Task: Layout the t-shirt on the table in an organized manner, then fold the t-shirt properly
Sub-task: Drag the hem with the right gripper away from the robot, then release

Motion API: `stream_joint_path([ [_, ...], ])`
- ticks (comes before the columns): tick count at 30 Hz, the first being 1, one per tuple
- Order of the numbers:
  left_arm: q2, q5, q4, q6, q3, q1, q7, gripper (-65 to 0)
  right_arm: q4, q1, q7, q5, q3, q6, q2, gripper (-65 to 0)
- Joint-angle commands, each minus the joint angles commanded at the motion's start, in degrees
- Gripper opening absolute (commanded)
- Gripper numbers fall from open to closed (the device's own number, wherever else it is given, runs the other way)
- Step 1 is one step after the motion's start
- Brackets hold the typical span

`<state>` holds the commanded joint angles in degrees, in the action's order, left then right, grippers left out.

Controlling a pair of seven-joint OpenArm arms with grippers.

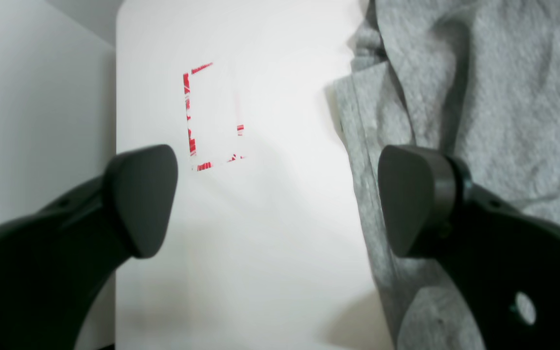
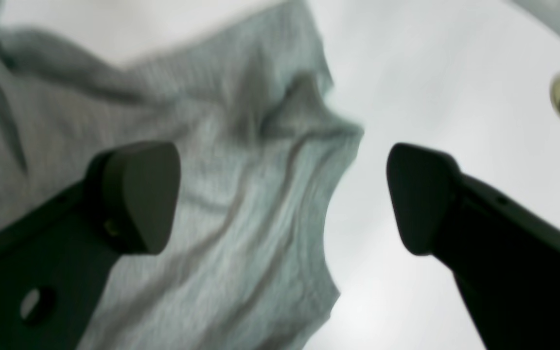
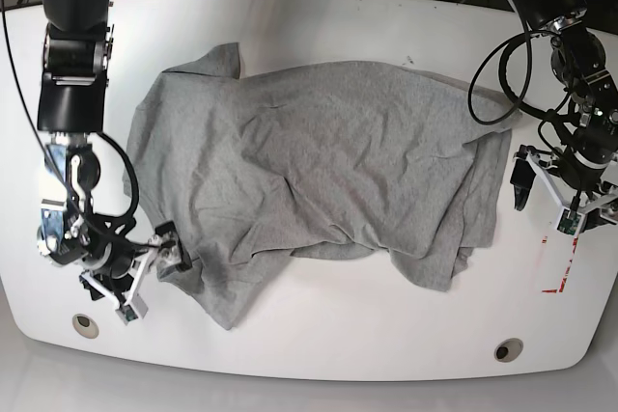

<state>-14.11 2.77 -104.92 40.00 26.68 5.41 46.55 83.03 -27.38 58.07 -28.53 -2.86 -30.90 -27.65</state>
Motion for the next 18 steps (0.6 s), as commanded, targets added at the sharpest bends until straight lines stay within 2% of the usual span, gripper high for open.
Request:
stream_joint_path([
  [2,0.0,0.0,0.0,0.0,0.1,-0.3,0.0,-1.4,4.8,4.9,2.8,0.0,-5.8,0.09,0.6,0.0],
  [7,0.1,0.1,0.1,0.0,0.2,-1.6,0.1,-1.4,12.7,13.5,9.8,0.1,-19.6,0.09,5.5,0.0],
  [14,0.3,0.2,0.1,0.0,0.2,-2.5,0.1,-1.4,20.3,24.6,14.4,0.1,-36.7,0.09,12.5,0.0],
  [18,0.3,0.2,0.1,0.0,0.2,-3.2,0.1,-1.4,23.2,28.6,15.8,0.1,-42.8,0.09,16.4,0.0],
])
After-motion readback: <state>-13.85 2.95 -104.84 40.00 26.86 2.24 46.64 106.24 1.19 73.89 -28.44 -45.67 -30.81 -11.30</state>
